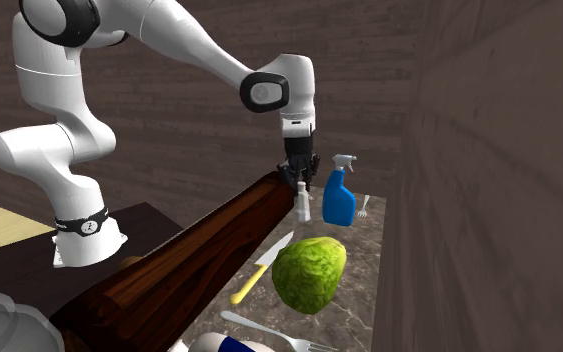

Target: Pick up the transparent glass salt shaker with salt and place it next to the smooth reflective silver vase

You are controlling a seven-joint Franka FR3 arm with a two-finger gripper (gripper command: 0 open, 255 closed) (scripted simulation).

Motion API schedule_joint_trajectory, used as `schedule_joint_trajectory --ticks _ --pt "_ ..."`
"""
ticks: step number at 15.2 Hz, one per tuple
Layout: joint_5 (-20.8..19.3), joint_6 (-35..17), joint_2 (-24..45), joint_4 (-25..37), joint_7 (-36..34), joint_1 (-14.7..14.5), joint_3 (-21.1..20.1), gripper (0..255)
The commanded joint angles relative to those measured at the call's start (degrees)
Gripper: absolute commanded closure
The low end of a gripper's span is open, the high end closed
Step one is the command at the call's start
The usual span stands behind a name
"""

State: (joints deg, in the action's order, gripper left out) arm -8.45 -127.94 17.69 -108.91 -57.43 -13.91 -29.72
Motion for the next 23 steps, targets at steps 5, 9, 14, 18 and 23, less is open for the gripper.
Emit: schedule_joint_trajectory --ticks 5,9,14,18,23 --pt "1.57 3.97 -2.32 1.94 0.95 0.54 -0.6 255" --pt "2.39 6.69 -3.54 3.61 1.43 0.76 -0.88 255" --pt "3.24 10.17 -4.82 5.99 1.9 0.95 -1.14 255" --pt "3.77 13.02 -5.61 8.16 2.19 1.04 -1.3 255" --pt "4.23 16.66 -6.32 11.2 2.43 1.06 -1.45 255"
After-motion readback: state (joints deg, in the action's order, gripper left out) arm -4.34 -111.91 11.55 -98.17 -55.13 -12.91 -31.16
